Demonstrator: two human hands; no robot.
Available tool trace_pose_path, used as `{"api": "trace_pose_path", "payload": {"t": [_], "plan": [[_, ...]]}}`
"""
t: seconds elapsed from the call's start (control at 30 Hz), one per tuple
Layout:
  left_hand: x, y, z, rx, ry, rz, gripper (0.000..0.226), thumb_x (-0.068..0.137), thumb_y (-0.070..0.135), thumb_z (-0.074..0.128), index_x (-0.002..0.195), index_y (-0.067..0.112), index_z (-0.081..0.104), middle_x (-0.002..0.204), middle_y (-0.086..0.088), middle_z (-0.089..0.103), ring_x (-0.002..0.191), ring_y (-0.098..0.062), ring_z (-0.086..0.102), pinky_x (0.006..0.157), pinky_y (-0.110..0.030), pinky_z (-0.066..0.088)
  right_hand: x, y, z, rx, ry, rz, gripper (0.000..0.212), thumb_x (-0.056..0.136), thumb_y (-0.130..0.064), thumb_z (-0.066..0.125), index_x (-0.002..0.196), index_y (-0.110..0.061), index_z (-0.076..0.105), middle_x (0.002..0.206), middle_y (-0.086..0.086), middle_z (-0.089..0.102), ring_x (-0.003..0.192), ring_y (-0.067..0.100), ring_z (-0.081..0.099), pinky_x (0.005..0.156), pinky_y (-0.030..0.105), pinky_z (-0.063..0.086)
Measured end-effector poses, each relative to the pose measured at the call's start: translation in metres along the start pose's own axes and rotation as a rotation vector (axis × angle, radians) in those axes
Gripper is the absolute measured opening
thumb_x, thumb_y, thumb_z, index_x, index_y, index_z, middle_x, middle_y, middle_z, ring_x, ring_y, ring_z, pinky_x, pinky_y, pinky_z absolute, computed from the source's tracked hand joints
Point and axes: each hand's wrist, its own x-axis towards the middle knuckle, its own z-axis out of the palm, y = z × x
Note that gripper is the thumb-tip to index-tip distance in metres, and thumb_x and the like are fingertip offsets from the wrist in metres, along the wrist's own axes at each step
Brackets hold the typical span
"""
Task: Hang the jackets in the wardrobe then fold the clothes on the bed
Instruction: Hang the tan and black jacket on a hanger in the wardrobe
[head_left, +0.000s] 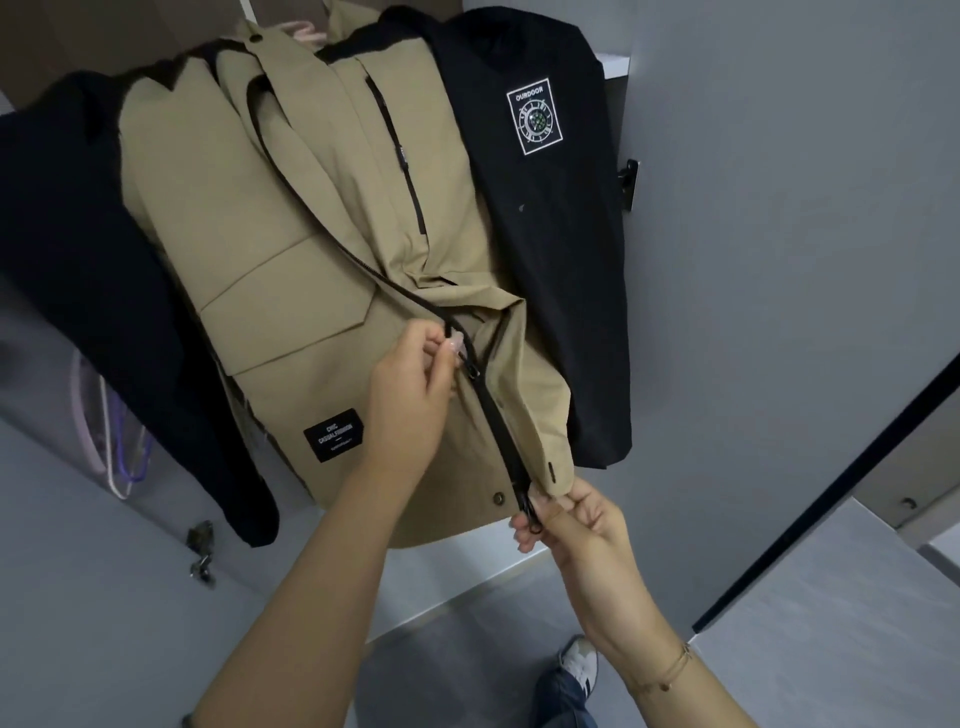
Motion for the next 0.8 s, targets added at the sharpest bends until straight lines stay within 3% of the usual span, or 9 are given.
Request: {"api": "trace_pose_path", "payload": {"t": [0.07, 0.17, 0.27, 0.33, 0.43, 0.53, 0.6, 0.73, 0.8], "plan": [[0.012, -0.004, -0.005, -0.046, 0.083, -0.046, 0.011, 0.1, 0.024, 0.053, 0.095, 0.016, 0.057, 0.079, 0.006, 0.063, 0.07, -0.003, 0.062, 0.067, -0.024, 0.055, -0.003, 0.01, -0.001, 0.037, 0.001, 0.043, 0.012, 0.087, -0.009, 0.057, 0.091, 0.001, 0.063, 0.063, 0.014, 0.062, 0.057, 0.02, 0.057, 0.058, 0.027, 0.05], [0.017, -0.005, -0.012, -0.065, 0.115, -0.051, 0.009, 0.099, 0.022, 0.055, 0.092, 0.017, 0.057, 0.08, 0.006, 0.064, 0.072, -0.002, 0.061, 0.069, -0.013, 0.049, -0.004, 0.021, -0.007, 0.042, 0.047, 0.11, 0.016, 0.094, 0.004, 0.048, 0.089, 0.003, 0.063, 0.062, 0.014, 0.062, 0.056, 0.019, 0.055, 0.058, 0.027, 0.05], [0.006, -0.008, -0.015, -0.055, 0.121, -0.066, 0.01, 0.098, 0.021, 0.057, 0.09, 0.014, 0.059, 0.08, 0.004, 0.066, 0.075, -0.007, 0.063, 0.07, -0.017, 0.051, 0.001, 0.019, -0.014, -0.136, -0.01, 0.2, 0.003, 0.089, 0.005, 0.059, 0.089, 0.002, 0.061, 0.072, 0.012, 0.063, 0.07, 0.023, 0.061, 0.069, 0.025, 0.053], [0.0, -0.01, -0.018, -0.083, 0.059, -0.102, 0.009, 0.097, 0.024, 0.058, 0.091, 0.017, 0.06, 0.083, 0.003, 0.069, 0.079, -0.008, 0.067, 0.075, -0.027, 0.056, 0.005, 0.014, -0.024, -0.423, -0.092, 0.271, 0.016, 0.085, 0.001, 0.069, 0.092, -0.008, 0.058, 0.088, 0.0, 0.065, 0.088, 0.019, 0.061, 0.081, 0.02, 0.051], [-0.006, -0.008, -0.024, -0.121, -0.05, -0.141, 0.01, 0.094, 0.028, 0.062, 0.092, 0.019, 0.063, 0.084, 0.0, 0.071, 0.084, -0.013, 0.07, 0.081, -0.041, 0.058, 0.008, 0.001, -0.031, -0.704, -0.164, 0.321, 0.066, 0.072, -0.031, 0.086, 0.124, -0.032, 0.045, 0.118, -0.012, 0.052, 0.115, 0.005, 0.051, 0.098, 0.024, 0.044], [-0.01, -0.002, -0.03, -0.099, -0.068, -0.134, 0.013, 0.094, 0.027, 0.063, 0.093, 0.014, 0.064, 0.084, -0.002, 0.071, 0.084, -0.013, 0.07, 0.081, -0.04, 0.058, 0.023, -0.012, 0.001, -0.745, -0.131, 0.152, 0.083, 0.058, -0.07, 0.075, 0.127, -0.037, 0.042, 0.119, -0.021, 0.049, 0.116, -0.002, 0.048, 0.09, 0.016, 0.042], [-0.012, 0.003, -0.035, -0.045, -0.077, -0.087, 0.014, 0.093, 0.029, 0.062, 0.092, 0.015, 0.063, 0.08, 0.0, 0.07, 0.08, -0.009, 0.068, 0.076, -0.031, 0.057, 0.041, -0.015, 0.031, -0.893, -0.093, -0.005, 0.082, 0.059, -0.083, 0.062, 0.121, -0.031, 0.048, 0.111, -0.02, 0.054, 0.105, -0.001, 0.054, 0.077, 0.013, 0.043], [-0.012, 0.011, -0.041, 0.027, -0.077, 0.026, 0.011, 0.094, 0.025, 0.063, 0.086, 0.019, 0.06, 0.07, 0.013, 0.06, 0.07, 0.002, 0.059, 0.063, -0.009, 0.044, 0.067, -0.014, 0.067, -1.199, 0.004, -0.439, 0.033, 0.092, -0.053, 0.053, 0.087, -0.021, 0.05, 0.069, -0.008, 0.055, 0.058, 0.009, 0.054, 0.05, 0.023, 0.04], [-0.009, 0.009, -0.046, 0.05, -0.015, 0.031, 0.012, 0.094, 0.024, 0.063, 0.085, 0.017, 0.059, 0.068, 0.015, 0.058, 0.068, 0.003, 0.057, 0.063, -0.008, 0.041, 0.067, -0.012, 0.069, -1.183, -0.001, -0.556, 0.031, 0.099, -0.043, 0.048, 0.079, -0.019, 0.05, 0.062, -0.008, 0.052, 0.052, 0.009, 0.05, 0.047, 0.019, 0.035]]}}
